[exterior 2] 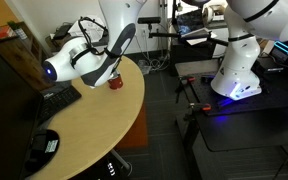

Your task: Put the marker into the mug.

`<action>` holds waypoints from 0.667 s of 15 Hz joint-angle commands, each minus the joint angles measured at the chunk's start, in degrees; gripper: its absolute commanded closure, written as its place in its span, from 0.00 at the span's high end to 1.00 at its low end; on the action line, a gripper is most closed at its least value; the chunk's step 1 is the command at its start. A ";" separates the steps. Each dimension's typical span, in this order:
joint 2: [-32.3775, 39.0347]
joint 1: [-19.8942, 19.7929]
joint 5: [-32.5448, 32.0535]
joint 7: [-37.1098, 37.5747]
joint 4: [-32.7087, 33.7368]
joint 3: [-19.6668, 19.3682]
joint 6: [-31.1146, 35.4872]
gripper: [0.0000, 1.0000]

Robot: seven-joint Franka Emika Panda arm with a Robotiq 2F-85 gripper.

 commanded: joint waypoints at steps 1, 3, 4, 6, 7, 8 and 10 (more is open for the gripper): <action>-1.29 -1.94 -1.89 4.04 -0.64 1.75 2.26 0.05; -0.87 -2.43 -2.28 4.90 0.13 1.92 3.05 0.05; -0.93 -2.74 -2.35 5.16 0.22 2.14 3.77 0.05; 0.15 -3.27 -2.60 6.18 1.56 2.27 5.17 0.05; 0.62 -3.49 -2.62 6.58 2.27 2.23 5.41 0.05; 1.01 -3.92 -2.30 6.50 2.93 2.33 5.75 0.05; 1.46 -4.52 -1.90 5.85 3.71 2.63 5.64 0.13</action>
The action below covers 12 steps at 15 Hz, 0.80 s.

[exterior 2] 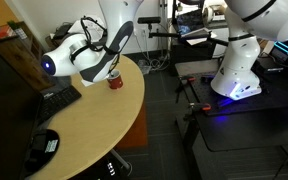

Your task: Put the marker into the mug.

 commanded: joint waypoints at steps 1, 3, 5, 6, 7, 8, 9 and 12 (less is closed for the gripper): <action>0.97 -1.72 -0.25 -0.79 2.02 1.40 -0.45 0.44; -0.49 -2.93 1.93 -4.24 1.39 2.59 -1.53 0.52; -3.46 -4.17 4.10 -9.76 0.01 3.78 -1.89 0.66; -5.57 -4.97 5.23 -13.15 -1.03 4.35 -0.95 0.75; -7.78 -5.60 6.41 -16.03 -1.65 4.52 -0.12 0.81; -9.82 -6.11 7.47 -19.58 -1.92 4.61 -0.26 0.90; -11.96 -6.74 8.69 -23.11 -2.17 4.74 -0.21 0.97; -17.25 -8.88 12.39 -33.42 -3.01 5.45 -0.01 1.00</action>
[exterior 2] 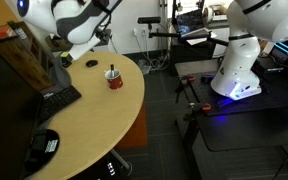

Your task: Put the marker into the mug.

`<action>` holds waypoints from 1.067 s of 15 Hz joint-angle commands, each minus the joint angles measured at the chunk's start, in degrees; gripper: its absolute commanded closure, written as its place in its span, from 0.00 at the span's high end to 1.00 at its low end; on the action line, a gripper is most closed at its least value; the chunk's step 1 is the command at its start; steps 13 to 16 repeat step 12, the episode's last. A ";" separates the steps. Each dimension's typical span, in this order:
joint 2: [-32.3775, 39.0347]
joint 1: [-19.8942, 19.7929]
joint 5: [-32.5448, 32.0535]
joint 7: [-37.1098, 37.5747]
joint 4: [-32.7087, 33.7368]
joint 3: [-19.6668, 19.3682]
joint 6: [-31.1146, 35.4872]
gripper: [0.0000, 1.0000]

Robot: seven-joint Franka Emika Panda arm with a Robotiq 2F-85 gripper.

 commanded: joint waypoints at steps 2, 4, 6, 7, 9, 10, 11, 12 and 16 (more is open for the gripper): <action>-7.00 -3.57 6.73 -13.63 -4.30 2.87 0.35 1.00; -8.51 -4.47 9.94 -19.09 -5.93 3.68 0.34 1.00; -9.53 -5.15 12.86 -24.46 -7.39 4.32 0.17 1.00; -9.98 -5.39 14.30 -27.41 -7.97 4.56 -0.30 1.00; -10.86 -5.96 16.93 -33.37 -9.00 4.72 -0.45 1.00; -11.52 -6.27 18.05 -36.49 -9.85 4.74 0.07 1.00; -12.25 -6.65 19.05 -39.68 -10.95 4.74 1.39 1.00; -12.28 -6.80 19.32 -42.90 -11.61 4.71 2.14 1.00; -12.28 -6.80 19.32 -42.90 -11.61 4.71 2.14 1.00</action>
